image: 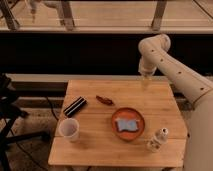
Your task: Move the arm in a circular motion
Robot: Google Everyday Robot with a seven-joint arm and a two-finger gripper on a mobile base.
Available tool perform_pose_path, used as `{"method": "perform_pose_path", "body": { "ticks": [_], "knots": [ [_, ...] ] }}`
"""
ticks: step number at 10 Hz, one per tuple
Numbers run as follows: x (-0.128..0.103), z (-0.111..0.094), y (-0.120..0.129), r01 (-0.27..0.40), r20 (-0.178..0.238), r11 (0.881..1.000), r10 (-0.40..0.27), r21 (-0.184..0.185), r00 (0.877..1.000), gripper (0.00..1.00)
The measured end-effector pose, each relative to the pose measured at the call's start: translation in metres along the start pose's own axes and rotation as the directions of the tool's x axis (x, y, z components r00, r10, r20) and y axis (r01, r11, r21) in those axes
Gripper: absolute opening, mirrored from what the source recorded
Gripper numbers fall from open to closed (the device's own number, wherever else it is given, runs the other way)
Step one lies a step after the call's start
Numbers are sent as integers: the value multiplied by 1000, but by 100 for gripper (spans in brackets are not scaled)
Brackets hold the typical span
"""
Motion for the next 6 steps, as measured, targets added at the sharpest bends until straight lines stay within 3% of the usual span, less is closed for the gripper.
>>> {"method": "perform_pose_path", "body": {
  "ticks": [4,6],
  "knots": [
    [57,6,8,-106,-18,994,106,-19,994,80],
    [96,8,31,-171,-25,985,170,-34,985,80]
  ]
}}
